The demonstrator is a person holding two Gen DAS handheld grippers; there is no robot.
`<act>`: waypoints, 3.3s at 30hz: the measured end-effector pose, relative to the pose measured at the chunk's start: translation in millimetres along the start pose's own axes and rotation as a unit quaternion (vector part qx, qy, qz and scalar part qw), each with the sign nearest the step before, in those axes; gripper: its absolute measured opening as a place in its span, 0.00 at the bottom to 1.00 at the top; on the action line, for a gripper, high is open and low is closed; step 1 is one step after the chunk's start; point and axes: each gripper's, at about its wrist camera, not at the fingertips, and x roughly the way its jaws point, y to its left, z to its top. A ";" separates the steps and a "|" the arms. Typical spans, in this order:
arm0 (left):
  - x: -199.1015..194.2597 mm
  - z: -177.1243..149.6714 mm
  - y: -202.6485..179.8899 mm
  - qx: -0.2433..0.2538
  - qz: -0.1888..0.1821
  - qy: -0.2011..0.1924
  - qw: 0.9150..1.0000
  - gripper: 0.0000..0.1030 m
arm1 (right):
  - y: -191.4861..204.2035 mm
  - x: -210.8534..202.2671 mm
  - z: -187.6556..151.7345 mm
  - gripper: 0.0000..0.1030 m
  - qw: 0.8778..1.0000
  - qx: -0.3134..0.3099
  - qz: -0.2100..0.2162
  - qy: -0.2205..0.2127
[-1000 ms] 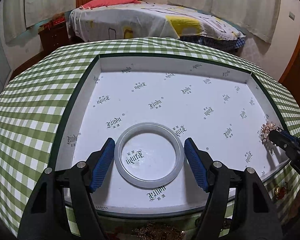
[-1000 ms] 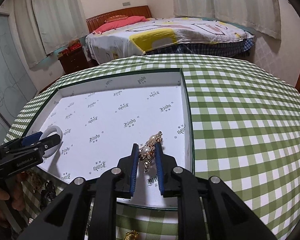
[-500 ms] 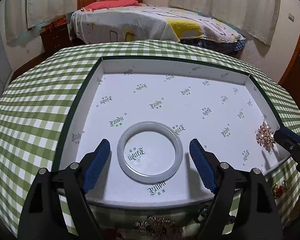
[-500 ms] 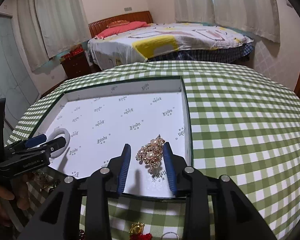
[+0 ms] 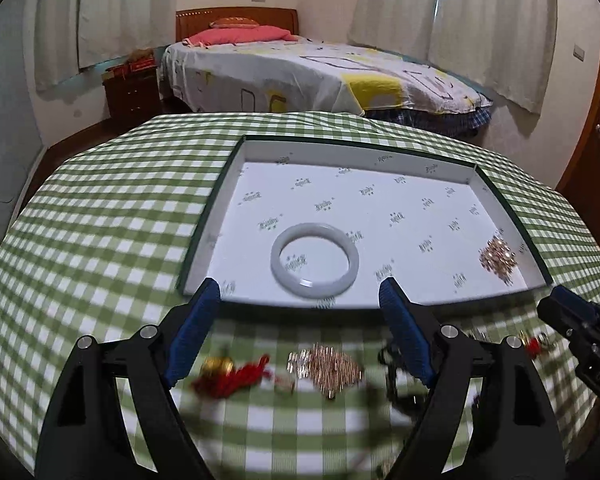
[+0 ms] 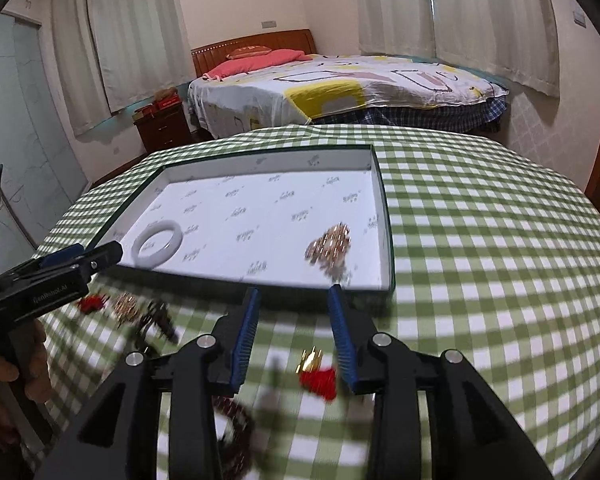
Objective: Organize jewelry
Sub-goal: 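Grasp the dark red bead bracelet with the right tool, then grasp the pearl cluster necklace with the left tool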
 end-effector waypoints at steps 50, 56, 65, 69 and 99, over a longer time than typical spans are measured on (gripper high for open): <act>-54.2 -99.0 -38.4 0.052 -0.010 -0.015 0.998 0.88 | 26.5 -29.9 -72.8 0.21 0.999 -0.040 0.007 0.008; -40.3 -103.1 -41.4 0.056 -0.017 0.017 0.998 0.69 | 18.5 -27.4 -73.2 0.21 1.000 -0.025 0.012 0.010; -42.2 -106.5 -41.5 0.056 -0.071 0.017 0.996 0.35 | 18.9 -26.7 -73.5 0.21 1.000 -0.024 0.014 0.011; -44.5 -107.3 -44.7 0.061 -0.075 0.014 0.995 0.26 | 19.4 -26.7 -73.3 0.21 1.000 -0.026 0.014 0.011; -88.9 -90.5 -42.4 0.067 -0.079 -0.060 0.993 0.16 | 24.5 -43.6 -66.3 0.21 0.999 -0.031 0.017 -0.022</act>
